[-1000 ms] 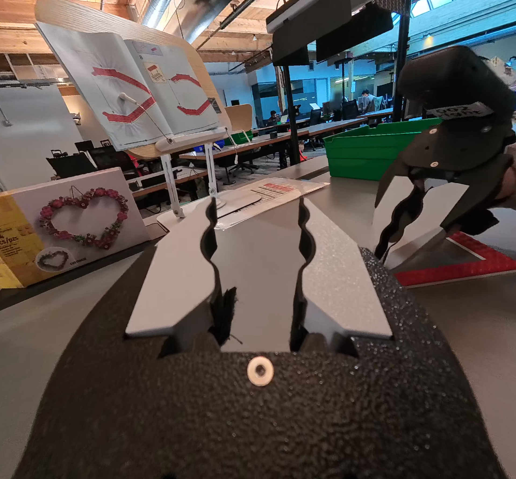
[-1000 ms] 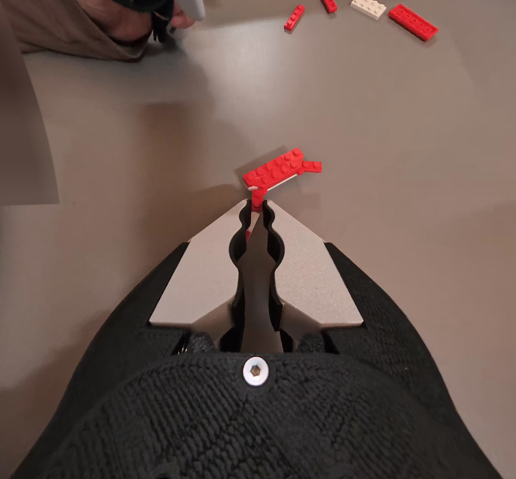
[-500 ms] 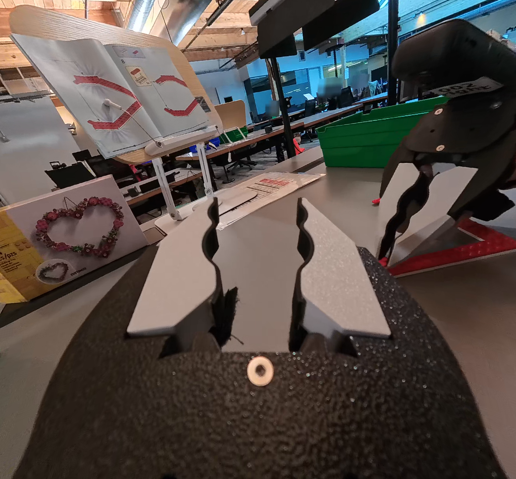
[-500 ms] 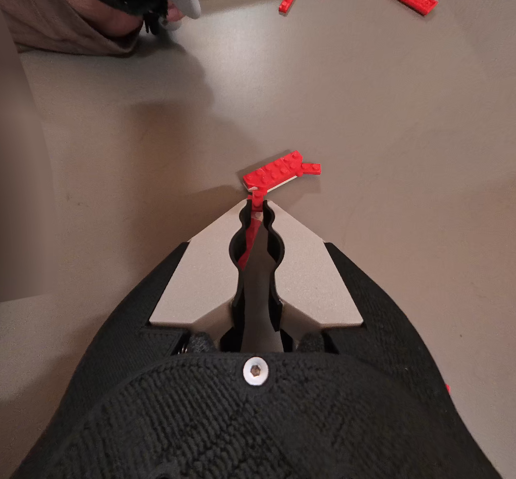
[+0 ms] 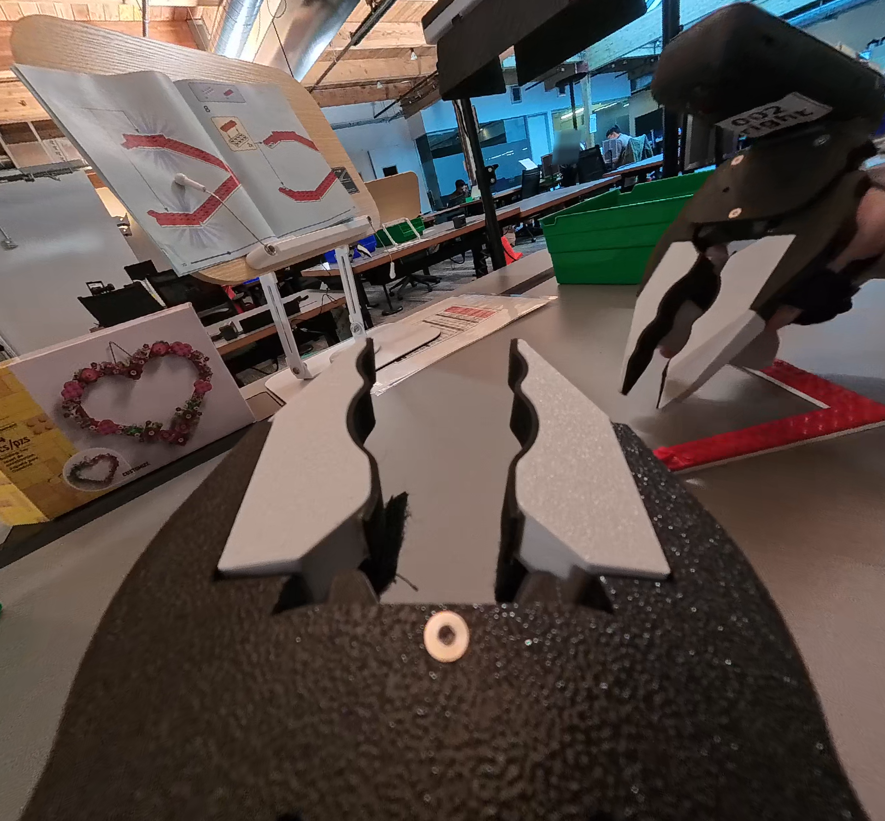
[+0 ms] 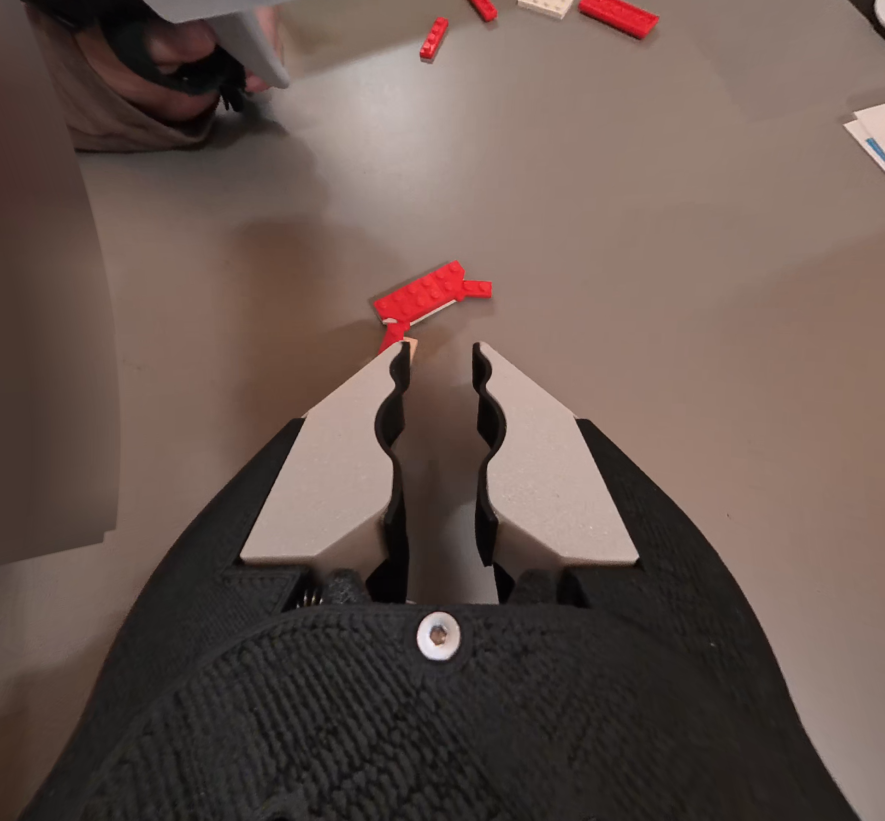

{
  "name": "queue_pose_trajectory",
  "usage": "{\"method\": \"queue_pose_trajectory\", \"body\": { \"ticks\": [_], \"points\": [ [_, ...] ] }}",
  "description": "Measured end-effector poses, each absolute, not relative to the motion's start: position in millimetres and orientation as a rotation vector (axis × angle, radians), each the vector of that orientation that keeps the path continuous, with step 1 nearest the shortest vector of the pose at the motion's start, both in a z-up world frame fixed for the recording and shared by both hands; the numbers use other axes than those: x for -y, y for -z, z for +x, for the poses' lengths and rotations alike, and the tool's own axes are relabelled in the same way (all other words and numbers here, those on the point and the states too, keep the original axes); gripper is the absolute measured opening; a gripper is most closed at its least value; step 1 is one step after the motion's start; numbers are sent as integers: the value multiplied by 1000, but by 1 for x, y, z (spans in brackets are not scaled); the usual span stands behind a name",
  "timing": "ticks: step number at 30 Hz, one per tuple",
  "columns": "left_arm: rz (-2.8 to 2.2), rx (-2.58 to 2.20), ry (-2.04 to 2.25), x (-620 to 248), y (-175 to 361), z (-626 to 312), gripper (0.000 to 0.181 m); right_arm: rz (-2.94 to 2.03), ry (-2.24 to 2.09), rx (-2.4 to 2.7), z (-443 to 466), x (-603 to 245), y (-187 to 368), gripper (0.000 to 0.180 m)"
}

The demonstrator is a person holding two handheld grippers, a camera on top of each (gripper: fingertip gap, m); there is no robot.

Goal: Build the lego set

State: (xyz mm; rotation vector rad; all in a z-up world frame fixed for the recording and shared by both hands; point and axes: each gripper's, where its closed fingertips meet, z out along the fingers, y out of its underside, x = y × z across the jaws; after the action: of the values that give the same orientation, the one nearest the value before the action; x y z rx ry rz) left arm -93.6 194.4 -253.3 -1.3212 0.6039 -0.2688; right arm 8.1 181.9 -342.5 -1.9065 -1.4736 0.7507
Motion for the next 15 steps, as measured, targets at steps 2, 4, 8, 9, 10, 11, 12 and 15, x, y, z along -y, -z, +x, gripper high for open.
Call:
{"method": "queue_pose_trajectory", "body": {
  "ticks": [2, 4, 8, 9, 10, 11, 12, 15],
  "points": [
    [-1322, -603, 268, -195, 253, -94, 54, -1899, -776, 1477, 8, -180, 340, 23],
    [-1323, -604, 270, -195, 254, -93, 54, -1888, -796, 1490, 4, -176, 338, 24],
    [-1324, -607, 270, -195, 255, -93, 54, -1866, -786, 1567, -9, -166, 341, 37],
    [-1324, -607, 271, -195, 255, -93, 54, -1875, -790, 1588, -12, -162, 342, 43],
    [-1324, -606, 269, -195, 255, -93, 54, -1897, -784, 1609, -15, -159, 345, 50],
    [-1324, -605, 267, -195, 254, -94, 54, -1919, -761, 1625, -17, -159, 348, 54],
    [-1324, -604, 267, -195, 254, -94, 54, -1936, -724, 1630, -18, -161, 350, 54],
    [-1324, -601, 270, -195, 254, -95, 54, -1964, -648, 1597, -22, -171, 349, 54]
  ]
}}
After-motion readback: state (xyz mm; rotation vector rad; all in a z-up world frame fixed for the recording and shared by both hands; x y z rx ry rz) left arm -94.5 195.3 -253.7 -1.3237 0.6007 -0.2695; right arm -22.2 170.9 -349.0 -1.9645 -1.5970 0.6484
